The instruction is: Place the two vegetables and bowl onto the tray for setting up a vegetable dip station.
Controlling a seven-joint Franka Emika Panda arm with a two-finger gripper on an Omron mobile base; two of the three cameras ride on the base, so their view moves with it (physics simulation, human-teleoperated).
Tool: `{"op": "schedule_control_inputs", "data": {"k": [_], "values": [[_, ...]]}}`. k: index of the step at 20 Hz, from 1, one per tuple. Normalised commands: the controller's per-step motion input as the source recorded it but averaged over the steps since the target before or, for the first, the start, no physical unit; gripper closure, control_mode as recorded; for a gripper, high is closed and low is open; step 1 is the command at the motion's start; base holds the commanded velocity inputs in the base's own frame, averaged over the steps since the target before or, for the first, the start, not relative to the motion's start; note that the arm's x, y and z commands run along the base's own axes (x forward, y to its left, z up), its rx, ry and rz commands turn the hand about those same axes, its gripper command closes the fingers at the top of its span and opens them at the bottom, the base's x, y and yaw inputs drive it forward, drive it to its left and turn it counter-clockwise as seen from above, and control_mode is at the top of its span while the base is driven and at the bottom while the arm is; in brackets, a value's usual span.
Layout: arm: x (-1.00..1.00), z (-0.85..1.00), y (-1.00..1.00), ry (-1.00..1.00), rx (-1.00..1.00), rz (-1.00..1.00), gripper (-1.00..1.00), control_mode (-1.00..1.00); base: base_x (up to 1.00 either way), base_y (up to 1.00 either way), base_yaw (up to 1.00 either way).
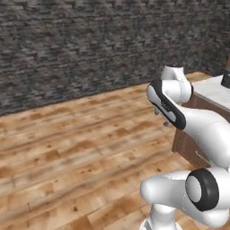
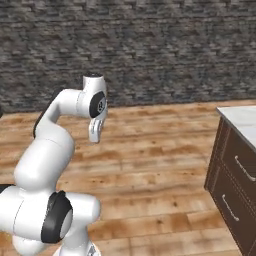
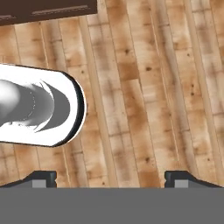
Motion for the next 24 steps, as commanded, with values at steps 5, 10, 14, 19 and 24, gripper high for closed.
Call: {"op": "schedule_control_inputs", "data": {"k": [5, 10, 14, 19, 24], "values": [[0.0, 0.0, 0.0, 0.0, 0.0, 0.0, -1.0, 1.0, 0.73, 0.0, -0.68], [0.0, 0.0, 0.0, 0.0, 0.0, 0.0, -1.0, 1.0, 0.6, 0.02, -0.74], [0.0, 0.0, 0.0, 0.0, 0.0, 0.0, -1.0, 1.0, 0.67, 0.09, -0.72], [0.0, 0.0, 0.0, 0.0, 0.0, 0.0, -1.0, 1.0, 0.76, 0.16, -0.68], [0.0, 0.0, 0.0, 0.0, 0.0, 0.0, -1.0, 1.0, 0.51, 0.4, -0.61]]}}
